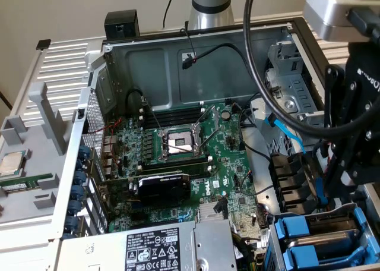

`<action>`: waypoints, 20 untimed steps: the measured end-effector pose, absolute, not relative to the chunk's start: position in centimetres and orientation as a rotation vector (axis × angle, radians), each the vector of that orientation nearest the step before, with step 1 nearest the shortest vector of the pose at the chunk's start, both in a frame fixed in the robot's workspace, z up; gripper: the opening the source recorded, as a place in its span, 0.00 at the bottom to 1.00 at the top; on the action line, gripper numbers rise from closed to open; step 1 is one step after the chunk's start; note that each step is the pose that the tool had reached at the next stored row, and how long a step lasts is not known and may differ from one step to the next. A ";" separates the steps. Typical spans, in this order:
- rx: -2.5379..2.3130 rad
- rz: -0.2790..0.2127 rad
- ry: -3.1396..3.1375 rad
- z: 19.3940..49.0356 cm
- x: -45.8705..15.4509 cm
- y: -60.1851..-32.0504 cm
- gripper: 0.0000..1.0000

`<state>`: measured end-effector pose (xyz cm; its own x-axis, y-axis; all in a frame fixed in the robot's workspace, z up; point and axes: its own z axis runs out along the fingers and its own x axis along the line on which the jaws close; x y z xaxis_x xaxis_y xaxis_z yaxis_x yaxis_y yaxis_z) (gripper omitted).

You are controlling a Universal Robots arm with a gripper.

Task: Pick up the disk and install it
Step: 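Insert the first disk wire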

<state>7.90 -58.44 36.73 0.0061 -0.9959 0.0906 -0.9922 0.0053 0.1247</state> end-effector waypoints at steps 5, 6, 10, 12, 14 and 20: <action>2.099 -0.038 -2.127 36.7 8.2 -58.4 0.17; 2.098 -0.039 -2.128 36.7 8.2 -58.4 0.17; 2.085 -0.041 -2.141 36.6 8.3 -58.4 0.17; 2.077 -0.042 -2.149 36.5 8.4 -58.5 0.17; 2.071 -0.042 -2.155 36.3 8.5 -58.5 0.17; 2.064 -0.045 -2.163 36.0 8.6 -58.9 0.17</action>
<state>8.61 -58.90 35.99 -0.0412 -0.9952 0.0888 -0.9906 0.0522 0.1261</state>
